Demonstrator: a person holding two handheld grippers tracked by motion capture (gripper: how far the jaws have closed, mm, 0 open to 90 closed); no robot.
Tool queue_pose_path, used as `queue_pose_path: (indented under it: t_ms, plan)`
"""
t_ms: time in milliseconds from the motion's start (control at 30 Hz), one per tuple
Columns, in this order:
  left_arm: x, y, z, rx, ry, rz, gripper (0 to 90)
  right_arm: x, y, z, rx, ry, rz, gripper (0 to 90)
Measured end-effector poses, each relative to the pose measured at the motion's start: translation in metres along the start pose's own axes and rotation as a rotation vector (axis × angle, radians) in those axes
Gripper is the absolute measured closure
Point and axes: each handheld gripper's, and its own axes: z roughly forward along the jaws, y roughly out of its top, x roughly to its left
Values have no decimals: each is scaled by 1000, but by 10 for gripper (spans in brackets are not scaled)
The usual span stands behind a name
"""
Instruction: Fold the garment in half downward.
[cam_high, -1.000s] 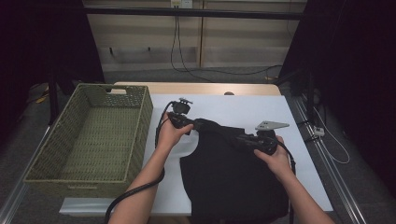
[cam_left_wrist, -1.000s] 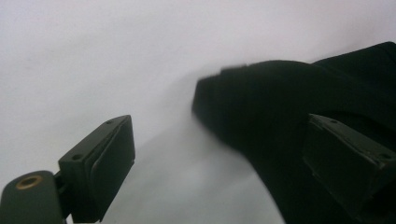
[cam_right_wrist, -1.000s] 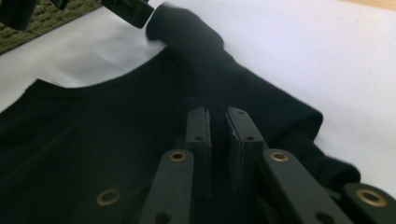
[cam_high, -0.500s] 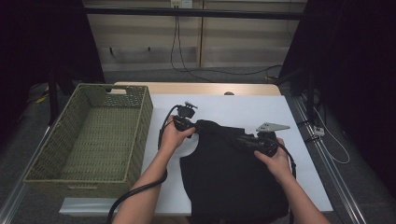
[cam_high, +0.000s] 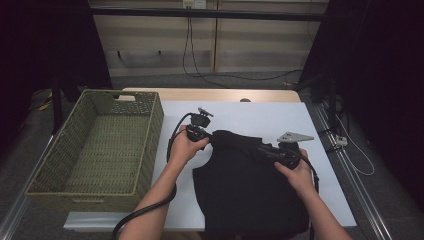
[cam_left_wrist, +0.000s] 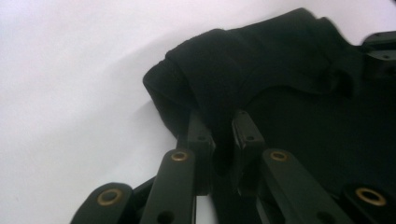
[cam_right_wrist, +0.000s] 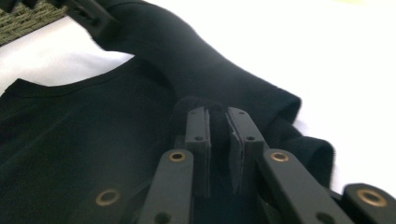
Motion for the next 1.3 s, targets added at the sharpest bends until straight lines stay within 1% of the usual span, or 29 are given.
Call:
queue_pose_path:
  t_ms: [100,133,200,267,333,400,433,533,567,600,633,667,800,867,933,1000,1067,1100,1133,1167,1267,1300]
  plan:
    - [-4,-4,-8,-8,-20,-10,809,-1,0,-7,-11,-9,-2,798]
    - [-5,-5,-9,-13,-19,-11,809,-2,0,-10,-16,-11,1,798]
    - [-9,-7,-13,-13,-33,-7,809,-4,-1,-15,-27,-14,6,799]
    - [-14,-9,-16,-20,-33,-7,809,-5,-2,-21,-37,-18,8,799]
    - [-20,-11,-19,-13,-47,7,809,-6,-3,-27,-48,-19,7,799]
    - [-25,-12,-21,-14,-48,15,809,-7,-3,-35,-62,-23,12,799]
    - [-28,-13,-23,-10,-57,27,809,-7,-3,-37,-67,-24,12,800]
    - [-34,-16,-26,-17,-72,35,809,-7,-6,-49,-84,-26,8,800]
    - [-36,-17,-27,-22,-71,32,809,-6,-6,-52,-89,-24,6,799]
    - [-38,-19,-27,-22,-69,32,809,-5,-7,-54,-89,-25,3,799]
    - [-40,-20,-28,-15,-75,42,809,-4,-8,-57,-90,-25,-6,799]
    - [-41,-21,-28,-16,-79,41,809,-2,-9,-60,-91,-26,-6,800]
    - [-48,-27,-28,-14,-81,53,809,1,-13,-68,-89,-28,-13,800]
    - [-50,-30,-28,-8,-88,65,809,2,-15,-70,-90,-28,-15,800]
    - [-53,-33,-29,-14,-98,58,810,3,-17,-73,-91,-29,-18,800]
    - [-55,-34,-30,-10,-105,70,810,4,-18,-75,-91,-28,-24,800]
    - [-57,-36,-30,-9,-116,73,810,4,-19,-78,-91,-25,-26,800]
    - [-59,-37,-30,-16,-122,64,809,5,-20,-79,-90,-26,-27,800]
    - [-59,-38,-30,-5,-129,72,810,5,-21,-80,-91,-25,-26,800]
    - [-60,-39,-30,-9,-129,68,810,6,-23,-81,-89,-22,-32,800]
    - [-61,-43,-31,-8,-134,73,810,9,-25,-82,-88,-12,-33,800]
    - [-62,-43,-30,-8,-134,72,809,10,-26,-83,-85,-12,-42,800]
